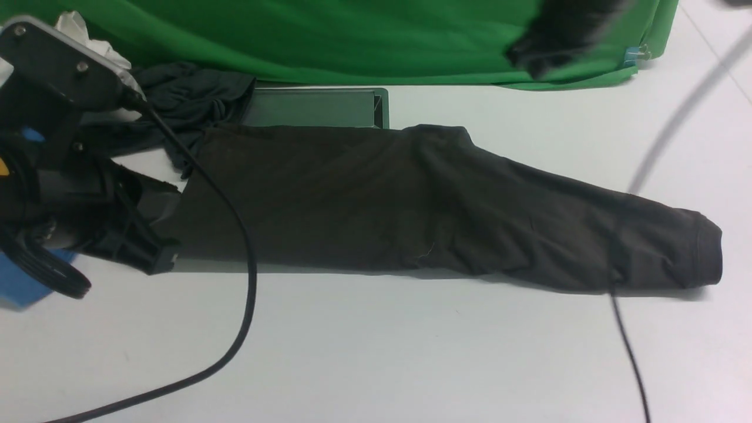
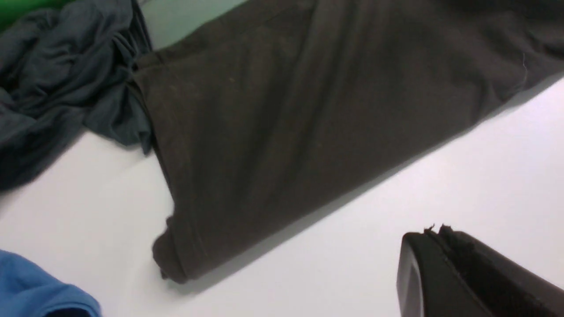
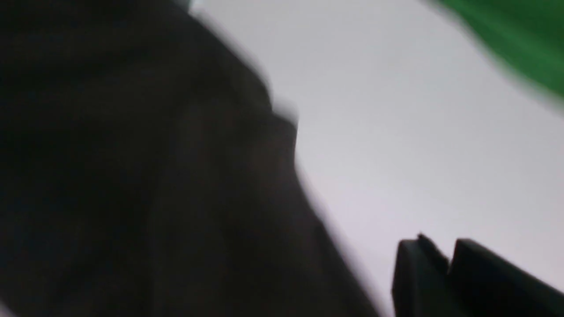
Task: Fold a long-sleeved shirt on a white desktop.
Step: 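Pull the folded dark garment lengthwise by its ends to straighten it flat on the table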
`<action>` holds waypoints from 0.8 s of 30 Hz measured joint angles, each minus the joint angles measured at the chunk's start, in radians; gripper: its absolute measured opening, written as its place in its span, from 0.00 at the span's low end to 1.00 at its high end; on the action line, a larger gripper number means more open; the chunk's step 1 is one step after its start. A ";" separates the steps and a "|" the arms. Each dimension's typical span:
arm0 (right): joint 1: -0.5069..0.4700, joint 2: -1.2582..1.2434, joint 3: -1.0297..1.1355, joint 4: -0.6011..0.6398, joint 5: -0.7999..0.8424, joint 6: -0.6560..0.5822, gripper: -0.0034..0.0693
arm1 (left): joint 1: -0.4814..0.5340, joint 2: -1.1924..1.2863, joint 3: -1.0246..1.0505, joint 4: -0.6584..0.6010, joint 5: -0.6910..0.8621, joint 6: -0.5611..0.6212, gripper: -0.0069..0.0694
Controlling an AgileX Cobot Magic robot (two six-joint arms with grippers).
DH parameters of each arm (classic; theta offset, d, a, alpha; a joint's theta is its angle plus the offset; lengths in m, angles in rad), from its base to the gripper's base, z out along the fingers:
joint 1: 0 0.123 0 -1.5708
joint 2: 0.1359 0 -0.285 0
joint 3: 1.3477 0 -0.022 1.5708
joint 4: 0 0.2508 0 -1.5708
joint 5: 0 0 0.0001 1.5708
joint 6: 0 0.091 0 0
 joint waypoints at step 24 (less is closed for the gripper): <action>-0.402 -0.176 0.869 0.179 -0.543 0.280 0.96 | 0.000 0.002 0.000 -0.096 0.013 0.032 0.11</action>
